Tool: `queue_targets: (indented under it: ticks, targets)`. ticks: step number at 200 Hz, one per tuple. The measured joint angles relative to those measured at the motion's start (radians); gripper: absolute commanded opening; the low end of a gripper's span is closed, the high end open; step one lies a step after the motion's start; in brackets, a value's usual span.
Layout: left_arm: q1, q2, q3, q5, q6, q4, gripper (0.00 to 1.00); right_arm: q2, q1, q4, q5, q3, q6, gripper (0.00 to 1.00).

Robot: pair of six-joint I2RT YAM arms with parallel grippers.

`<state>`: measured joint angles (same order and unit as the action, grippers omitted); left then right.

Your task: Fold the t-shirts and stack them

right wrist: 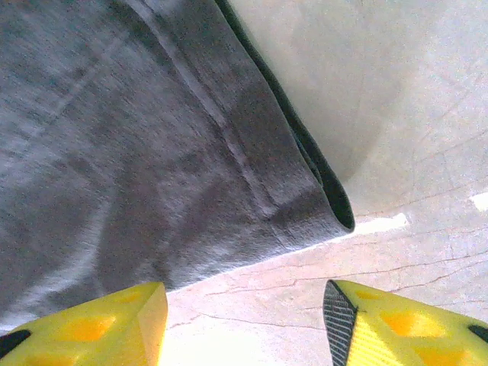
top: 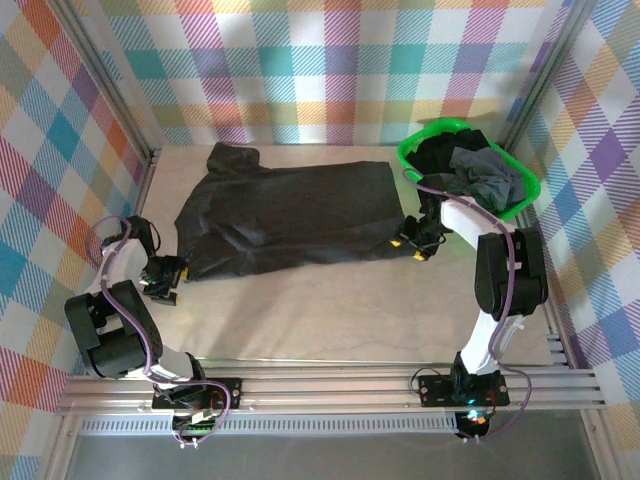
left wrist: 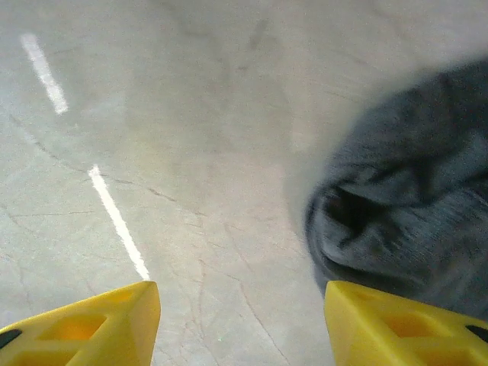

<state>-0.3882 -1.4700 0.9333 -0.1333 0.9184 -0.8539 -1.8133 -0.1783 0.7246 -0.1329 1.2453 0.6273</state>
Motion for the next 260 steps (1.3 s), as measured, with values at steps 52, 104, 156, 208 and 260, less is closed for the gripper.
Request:
queue_targets:
  ticks: [52, 104, 156, 208, 260]
  targets:
    - [-0.040, -0.027, -0.002, -0.050, 0.148, 0.126, 0.59, -0.032, 0.002, -0.055, -0.011, -0.011, -0.025, 0.57]
    - [-0.045, -0.062, -0.006, -0.108, 0.243, 0.150, 0.45, -0.071, 0.002, -0.058, -0.010, -0.010, -0.038, 0.55]
    - [-0.045, -0.074, -0.027, -0.132, 0.293, 0.150, 0.39, -0.084, 0.002, -0.054, -0.006, 0.002, -0.038, 0.54]
    - [-0.045, -0.160, 0.023, -0.127, 0.298, 0.153, 0.27, -0.098, 0.002, -0.054, 0.005, 0.021, -0.037, 0.53]
    - [-0.045, -0.164, 0.062, -0.115, 0.297, 0.130, 0.03, -0.107, 0.002, -0.052, 0.017, 0.031, -0.037, 0.50]
